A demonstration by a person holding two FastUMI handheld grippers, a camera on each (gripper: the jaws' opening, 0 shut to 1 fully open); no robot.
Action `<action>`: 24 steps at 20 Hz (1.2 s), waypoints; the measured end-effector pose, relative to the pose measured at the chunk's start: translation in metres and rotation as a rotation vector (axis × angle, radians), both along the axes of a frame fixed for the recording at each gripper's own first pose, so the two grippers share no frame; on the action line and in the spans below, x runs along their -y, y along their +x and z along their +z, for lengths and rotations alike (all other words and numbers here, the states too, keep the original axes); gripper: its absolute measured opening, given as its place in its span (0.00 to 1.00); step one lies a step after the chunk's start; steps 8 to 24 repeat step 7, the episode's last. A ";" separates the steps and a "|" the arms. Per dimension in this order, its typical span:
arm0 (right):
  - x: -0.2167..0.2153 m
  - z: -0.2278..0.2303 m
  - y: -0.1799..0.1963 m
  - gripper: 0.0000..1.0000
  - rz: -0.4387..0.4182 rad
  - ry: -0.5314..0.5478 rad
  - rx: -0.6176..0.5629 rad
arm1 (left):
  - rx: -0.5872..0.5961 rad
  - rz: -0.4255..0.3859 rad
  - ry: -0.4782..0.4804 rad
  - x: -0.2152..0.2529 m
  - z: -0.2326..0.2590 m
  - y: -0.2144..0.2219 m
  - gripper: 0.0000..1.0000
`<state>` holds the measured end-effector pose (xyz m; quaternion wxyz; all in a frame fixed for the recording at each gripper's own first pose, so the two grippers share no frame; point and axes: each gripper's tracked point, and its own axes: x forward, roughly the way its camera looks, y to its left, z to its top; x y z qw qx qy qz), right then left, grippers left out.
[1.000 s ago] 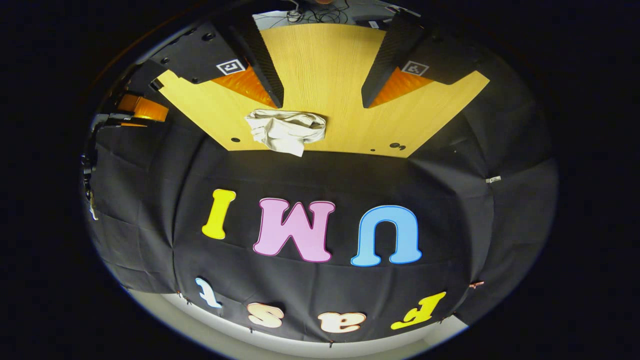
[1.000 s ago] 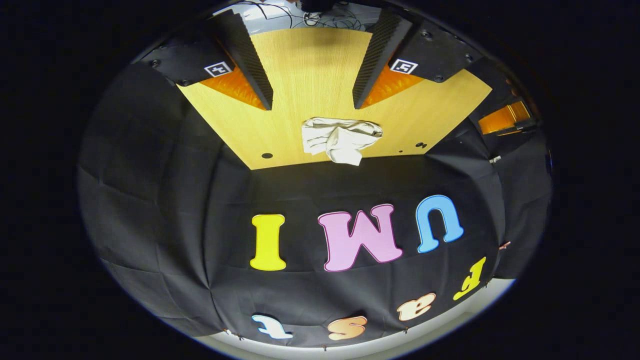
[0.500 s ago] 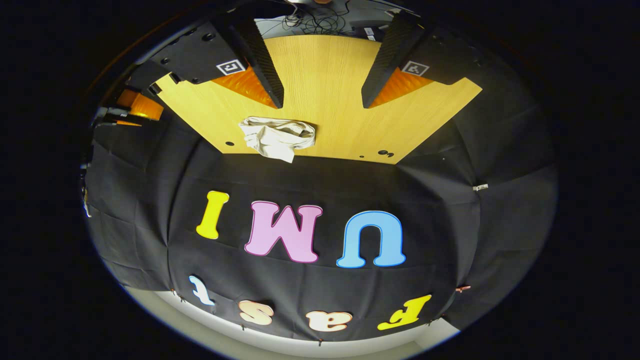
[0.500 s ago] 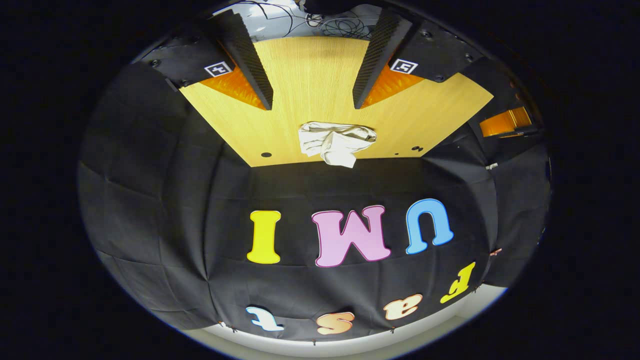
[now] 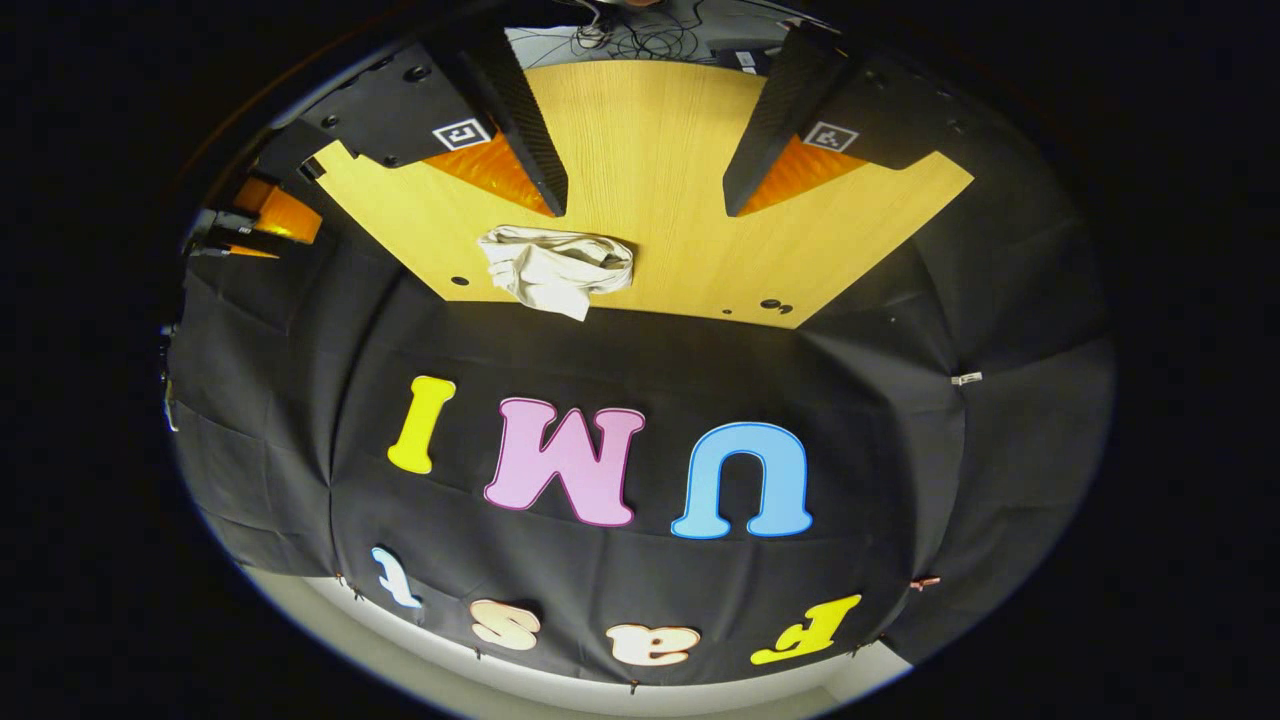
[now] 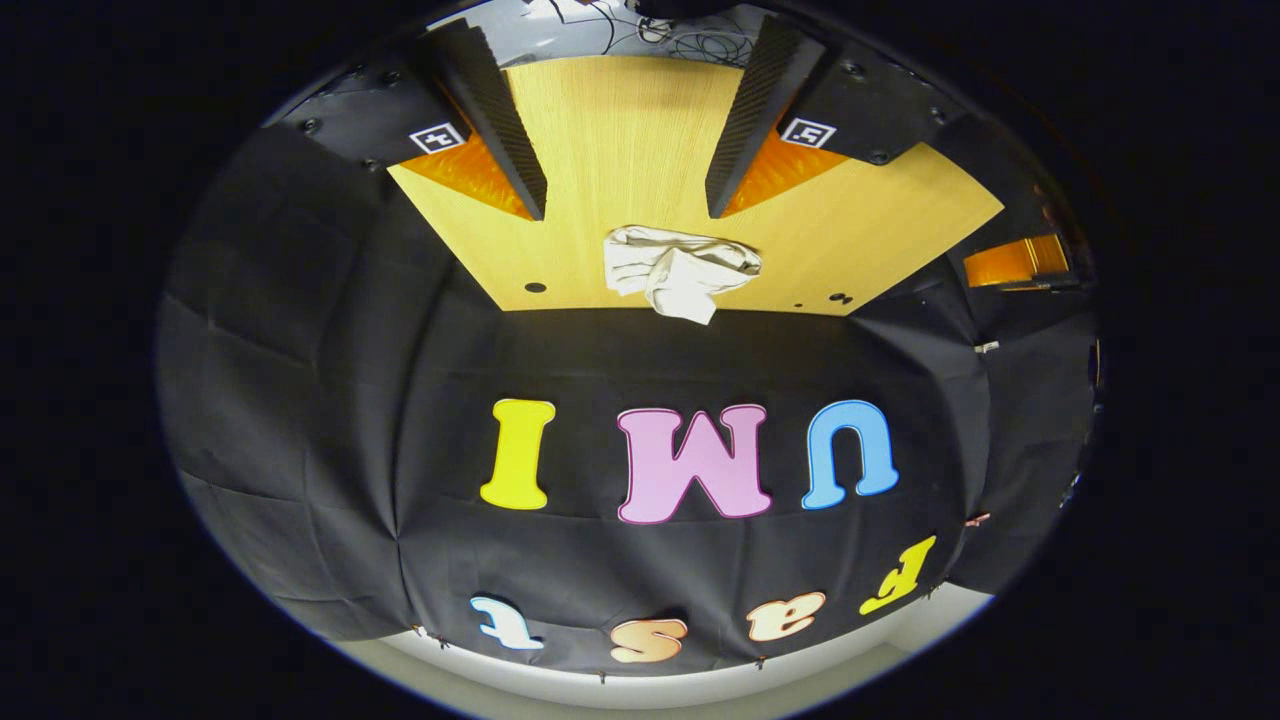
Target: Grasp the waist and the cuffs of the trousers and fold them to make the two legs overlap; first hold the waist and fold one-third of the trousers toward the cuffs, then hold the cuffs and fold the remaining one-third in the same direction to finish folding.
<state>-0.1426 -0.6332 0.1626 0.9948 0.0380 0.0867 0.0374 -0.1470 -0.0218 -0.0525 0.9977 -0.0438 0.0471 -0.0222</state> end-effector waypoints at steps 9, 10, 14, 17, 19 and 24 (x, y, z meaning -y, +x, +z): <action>-0.002 -0.007 -0.006 0.98 0.014 0.001 -0.029 | -0.004 0.000 0.031 0.002 -0.003 0.006 0.97; -0.002 -0.007 -0.006 0.98 0.014 0.001 -0.029 | -0.004 0.000 0.031 0.002 -0.003 0.006 0.97; -0.002 -0.007 -0.006 0.98 0.014 0.001 -0.029 | -0.004 0.000 0.031 0.002 -0.003 0.006 0.97; -0.002 -0.007 -0.006 0.98 0.014 0.001 -0.029 | -0.004 0.000 0.031 0.002 -0.003 0.006 0.97; -0.002 -0.007 -0.006 0.98 0.014 0.001 -0.029 | -0.004 0.000 0.031 0.002 -0.003 0.006 0.97; -0.002 -0.007 -0.006 0.98 0.014 0.001 -0.029 | -0.004 0.000 0.031 0.002 -0.003 0.006 0.97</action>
